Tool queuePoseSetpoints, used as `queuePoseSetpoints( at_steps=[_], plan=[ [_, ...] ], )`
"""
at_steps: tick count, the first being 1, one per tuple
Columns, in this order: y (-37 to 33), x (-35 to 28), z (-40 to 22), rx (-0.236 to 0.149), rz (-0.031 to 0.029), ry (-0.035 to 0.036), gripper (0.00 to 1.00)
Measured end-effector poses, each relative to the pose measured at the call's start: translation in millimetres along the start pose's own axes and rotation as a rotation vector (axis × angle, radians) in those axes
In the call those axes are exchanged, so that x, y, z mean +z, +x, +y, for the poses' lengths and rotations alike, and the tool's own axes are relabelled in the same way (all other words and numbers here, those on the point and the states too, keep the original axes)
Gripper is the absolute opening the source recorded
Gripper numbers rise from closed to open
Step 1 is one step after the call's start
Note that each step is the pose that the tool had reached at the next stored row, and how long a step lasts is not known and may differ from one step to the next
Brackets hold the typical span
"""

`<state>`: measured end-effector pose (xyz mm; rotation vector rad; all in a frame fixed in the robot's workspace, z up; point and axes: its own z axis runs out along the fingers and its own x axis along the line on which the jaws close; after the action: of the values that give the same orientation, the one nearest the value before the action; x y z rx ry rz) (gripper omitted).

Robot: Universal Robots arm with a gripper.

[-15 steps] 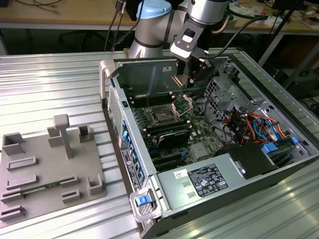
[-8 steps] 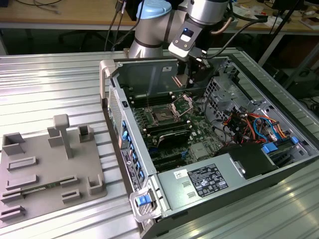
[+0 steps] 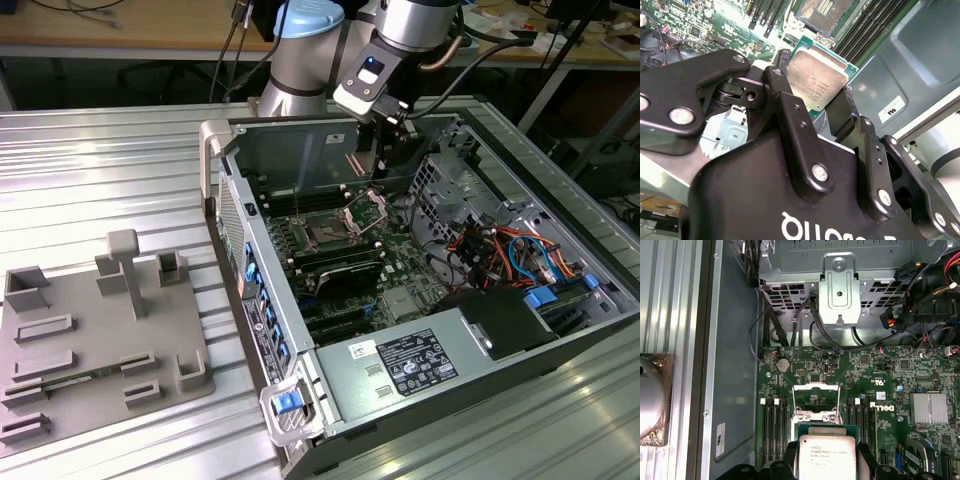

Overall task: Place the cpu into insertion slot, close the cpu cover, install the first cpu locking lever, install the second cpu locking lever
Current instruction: 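Place the cpu into insertion slot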

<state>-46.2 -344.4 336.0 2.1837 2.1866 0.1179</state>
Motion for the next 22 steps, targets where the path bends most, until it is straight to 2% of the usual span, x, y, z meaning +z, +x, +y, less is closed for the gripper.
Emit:
queuePoseSetpoints(
  at_steps=[22],
  plan=[
    [0.0,0.0,0.0,0.011,-0.0009,-0.0002,0.55]
  ],
)
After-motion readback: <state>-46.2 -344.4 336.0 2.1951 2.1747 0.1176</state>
